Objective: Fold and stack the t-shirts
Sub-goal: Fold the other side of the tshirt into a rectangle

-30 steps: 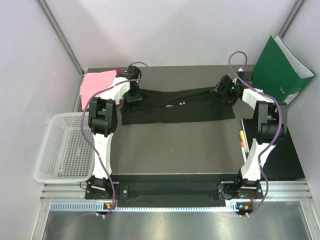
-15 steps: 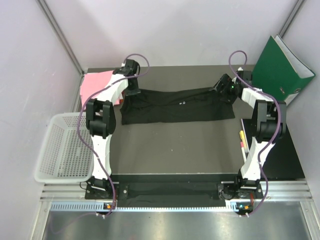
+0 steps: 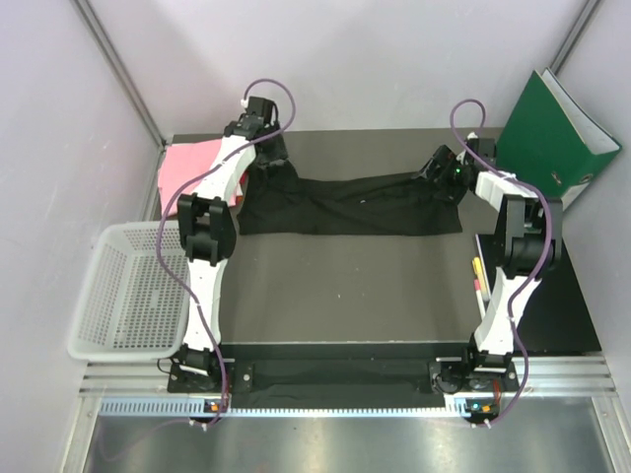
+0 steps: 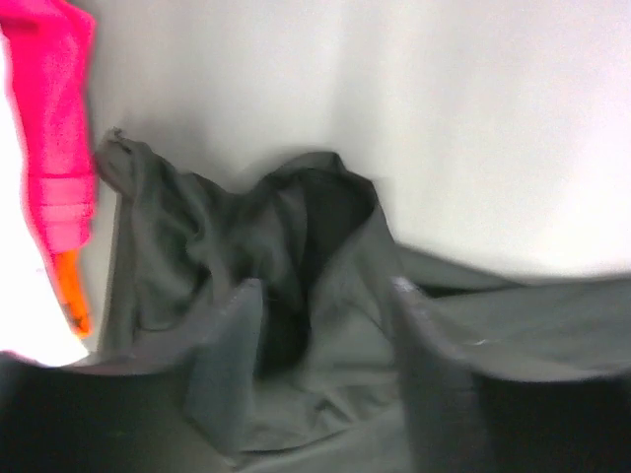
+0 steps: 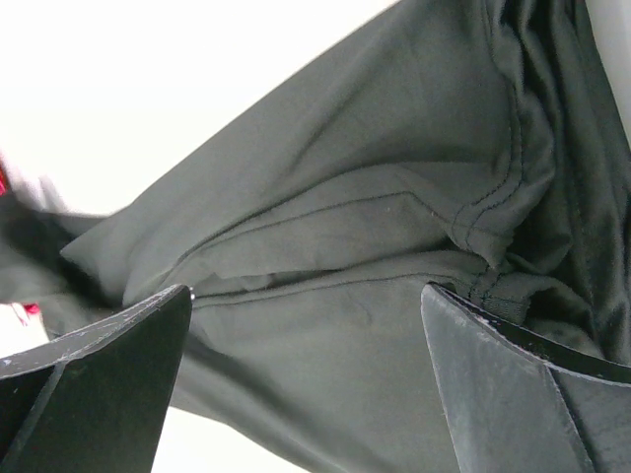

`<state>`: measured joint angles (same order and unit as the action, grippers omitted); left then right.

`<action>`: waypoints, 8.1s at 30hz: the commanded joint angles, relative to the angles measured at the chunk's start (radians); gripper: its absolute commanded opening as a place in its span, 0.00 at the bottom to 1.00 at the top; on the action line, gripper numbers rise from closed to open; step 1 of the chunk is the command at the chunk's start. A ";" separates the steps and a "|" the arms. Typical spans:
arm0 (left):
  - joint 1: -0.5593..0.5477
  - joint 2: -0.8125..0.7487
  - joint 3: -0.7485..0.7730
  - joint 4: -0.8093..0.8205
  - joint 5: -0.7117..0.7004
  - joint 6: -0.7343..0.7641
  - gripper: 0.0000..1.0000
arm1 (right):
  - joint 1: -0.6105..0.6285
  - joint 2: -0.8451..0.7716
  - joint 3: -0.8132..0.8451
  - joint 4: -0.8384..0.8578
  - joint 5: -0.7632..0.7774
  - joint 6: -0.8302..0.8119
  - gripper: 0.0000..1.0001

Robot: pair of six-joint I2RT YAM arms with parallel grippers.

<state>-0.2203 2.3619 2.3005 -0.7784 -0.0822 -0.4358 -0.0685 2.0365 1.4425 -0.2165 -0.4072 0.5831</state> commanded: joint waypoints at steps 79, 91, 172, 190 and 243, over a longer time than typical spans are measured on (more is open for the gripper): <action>-0.021 -0.359 -0.537 -0.044 -0.212 -0.057 0.85 | -0.004 0.025 0.097 -0.006 -0.074 -0.095 1.00; -0.005 -0.262 -0.483 0.091 -0.036 -0.046 0.75 | 0.039 0.033 0.197 -0.090 -0.030 -0.167 1.00; -0.002 -0.036 -0.237 0.059 0.091 0.124 0.42 | 0.041 0.082 0.154 -0.089 -0.070 -0.147 1.00; -0.001 -0.053 -0.299 0.089 -0.001 0.112 0.51 | 0.039 0.093 0.154 -0.087 -0.087 -0.146 1.00; -0.039 -0.010 -0.085 0.084 0.156 0.046 0.49 | 0.038 0.094 0.153 -0.086 -0.087 -0.129 1.00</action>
<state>-0.2607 2.3249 2.1777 -0.7059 0.0647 -0.3874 -0.0345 2.1353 1.5837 -0.3195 -0.4850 0.4492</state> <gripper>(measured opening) 0.366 0.995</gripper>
